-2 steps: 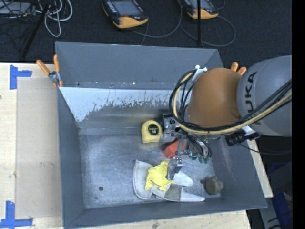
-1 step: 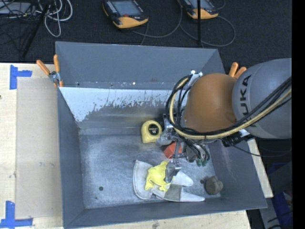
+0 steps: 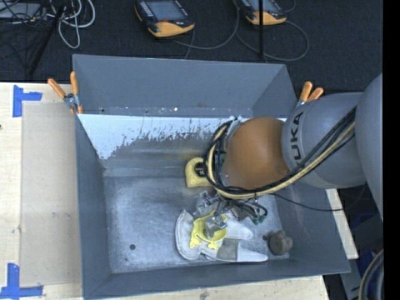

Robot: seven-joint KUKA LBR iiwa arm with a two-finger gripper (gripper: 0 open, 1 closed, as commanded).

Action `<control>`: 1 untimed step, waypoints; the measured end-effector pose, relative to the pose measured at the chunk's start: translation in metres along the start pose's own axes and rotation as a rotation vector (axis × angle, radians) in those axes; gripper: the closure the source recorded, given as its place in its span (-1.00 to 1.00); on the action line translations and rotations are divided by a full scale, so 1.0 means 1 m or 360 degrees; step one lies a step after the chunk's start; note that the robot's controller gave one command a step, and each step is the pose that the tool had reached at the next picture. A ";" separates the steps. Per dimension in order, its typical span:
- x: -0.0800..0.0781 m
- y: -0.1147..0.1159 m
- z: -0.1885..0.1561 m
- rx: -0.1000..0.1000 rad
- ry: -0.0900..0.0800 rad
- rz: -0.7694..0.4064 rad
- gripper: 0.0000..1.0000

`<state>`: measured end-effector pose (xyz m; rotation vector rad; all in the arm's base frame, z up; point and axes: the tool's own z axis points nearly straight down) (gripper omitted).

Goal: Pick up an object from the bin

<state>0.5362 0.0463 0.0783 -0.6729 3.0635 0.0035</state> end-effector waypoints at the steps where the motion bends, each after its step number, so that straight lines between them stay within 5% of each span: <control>1: 0.000 0.000 0.000 0.0000 0.0000 0.0001 1.00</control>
Offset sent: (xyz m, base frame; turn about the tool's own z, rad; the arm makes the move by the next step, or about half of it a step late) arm 0.0064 -0.0087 0.1012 -0.0021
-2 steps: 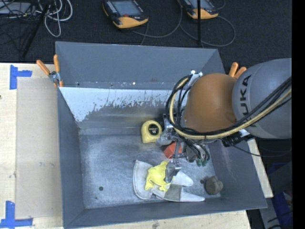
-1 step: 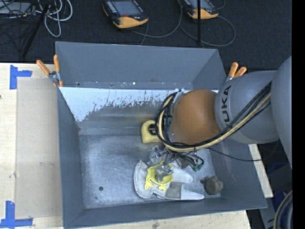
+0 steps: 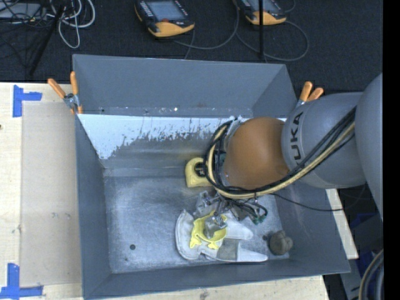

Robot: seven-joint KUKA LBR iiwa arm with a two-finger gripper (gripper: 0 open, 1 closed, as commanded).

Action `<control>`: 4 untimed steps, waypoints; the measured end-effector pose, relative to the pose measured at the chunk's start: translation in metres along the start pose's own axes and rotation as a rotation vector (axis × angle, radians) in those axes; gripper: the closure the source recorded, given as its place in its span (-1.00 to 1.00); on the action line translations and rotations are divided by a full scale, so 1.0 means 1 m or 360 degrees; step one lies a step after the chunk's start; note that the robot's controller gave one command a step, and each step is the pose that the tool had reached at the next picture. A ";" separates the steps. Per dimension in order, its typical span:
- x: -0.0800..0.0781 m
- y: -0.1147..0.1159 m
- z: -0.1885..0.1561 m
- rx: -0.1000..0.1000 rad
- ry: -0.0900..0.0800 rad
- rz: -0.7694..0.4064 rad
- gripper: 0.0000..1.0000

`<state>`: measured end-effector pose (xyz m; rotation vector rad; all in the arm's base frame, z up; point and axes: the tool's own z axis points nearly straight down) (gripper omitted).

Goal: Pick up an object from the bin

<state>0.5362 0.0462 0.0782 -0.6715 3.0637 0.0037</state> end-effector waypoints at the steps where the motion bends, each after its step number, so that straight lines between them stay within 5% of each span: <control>1: -0.003 -0.010 -0.101 0.0001 0.0008 0.0002 1.00; 3: -0.007 -0.009 -0.088 0.0003 0.0005 0.0088 1.00; 4: 0.002 -0.009 -0.050 0.0002 0.0006 0.0141 1.00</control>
Offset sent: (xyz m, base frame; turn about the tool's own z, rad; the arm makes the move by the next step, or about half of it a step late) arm 0.0000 0.0000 0.0000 0.0000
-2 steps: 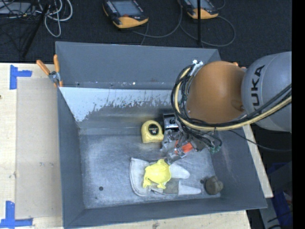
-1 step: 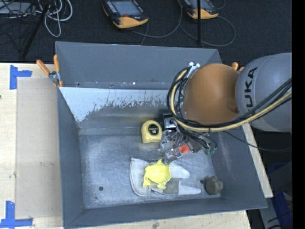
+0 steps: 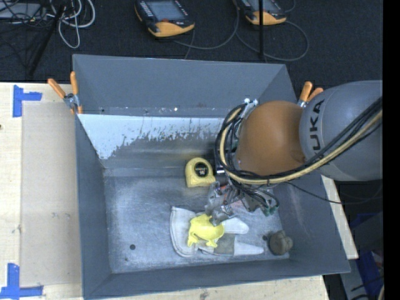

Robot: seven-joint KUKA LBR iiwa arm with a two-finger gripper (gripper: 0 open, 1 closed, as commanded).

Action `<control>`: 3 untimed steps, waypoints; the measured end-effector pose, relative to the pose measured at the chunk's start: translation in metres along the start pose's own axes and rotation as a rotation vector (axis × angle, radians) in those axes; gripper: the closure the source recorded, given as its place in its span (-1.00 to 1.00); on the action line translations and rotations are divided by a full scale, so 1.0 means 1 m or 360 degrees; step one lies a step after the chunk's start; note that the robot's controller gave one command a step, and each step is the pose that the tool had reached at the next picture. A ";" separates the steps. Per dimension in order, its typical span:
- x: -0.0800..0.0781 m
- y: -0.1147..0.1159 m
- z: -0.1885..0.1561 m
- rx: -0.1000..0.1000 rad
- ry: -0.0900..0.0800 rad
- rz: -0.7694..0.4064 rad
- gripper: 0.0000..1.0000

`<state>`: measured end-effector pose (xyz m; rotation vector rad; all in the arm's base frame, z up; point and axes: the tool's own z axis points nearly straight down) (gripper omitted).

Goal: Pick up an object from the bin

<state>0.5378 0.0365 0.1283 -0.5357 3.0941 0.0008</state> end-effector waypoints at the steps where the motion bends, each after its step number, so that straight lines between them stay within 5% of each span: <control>1: -0.005 0.004 0.018 -0.0003 0.0010 0.0022 1.00; 2: 0.020 0.004 -0.045 0.0000 0.0002 0.0139 -1.00; 3: 0.020 0.004 -0.045 0.0000 0.0003 0.0140 -1.00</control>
Offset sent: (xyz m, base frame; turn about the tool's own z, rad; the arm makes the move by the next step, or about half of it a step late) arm -0.0201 -0.0033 0.0455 0.0875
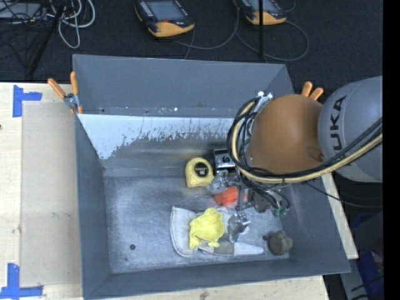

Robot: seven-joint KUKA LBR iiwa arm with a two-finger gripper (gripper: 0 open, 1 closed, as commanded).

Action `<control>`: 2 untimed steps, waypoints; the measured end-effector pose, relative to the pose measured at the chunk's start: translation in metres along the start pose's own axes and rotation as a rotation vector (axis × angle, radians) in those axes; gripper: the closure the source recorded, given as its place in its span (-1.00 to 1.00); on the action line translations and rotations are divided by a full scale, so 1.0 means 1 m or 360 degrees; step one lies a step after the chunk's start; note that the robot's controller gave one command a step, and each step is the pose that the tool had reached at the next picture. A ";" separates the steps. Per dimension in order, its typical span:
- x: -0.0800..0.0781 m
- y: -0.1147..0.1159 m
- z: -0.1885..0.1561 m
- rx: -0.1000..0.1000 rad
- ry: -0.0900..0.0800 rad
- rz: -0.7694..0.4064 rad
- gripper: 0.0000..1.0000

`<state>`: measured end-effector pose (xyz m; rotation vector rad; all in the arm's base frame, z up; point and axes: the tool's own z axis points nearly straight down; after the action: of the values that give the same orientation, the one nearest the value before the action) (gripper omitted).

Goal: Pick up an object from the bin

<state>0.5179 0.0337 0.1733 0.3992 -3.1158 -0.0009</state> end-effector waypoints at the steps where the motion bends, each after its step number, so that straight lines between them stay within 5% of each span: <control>1: -0.020 0.006 0.090 0.0016 -0.0013 -0.0310 1.00; 2: -0.020 0.006 0.090 0.0016 -0.0014 -0.0309 1.00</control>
Offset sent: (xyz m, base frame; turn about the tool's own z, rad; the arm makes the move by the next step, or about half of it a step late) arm 0.0000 0.0000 0.0000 0.0000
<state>0.5356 0.0442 0.0834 0.7013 -3.0721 0.0131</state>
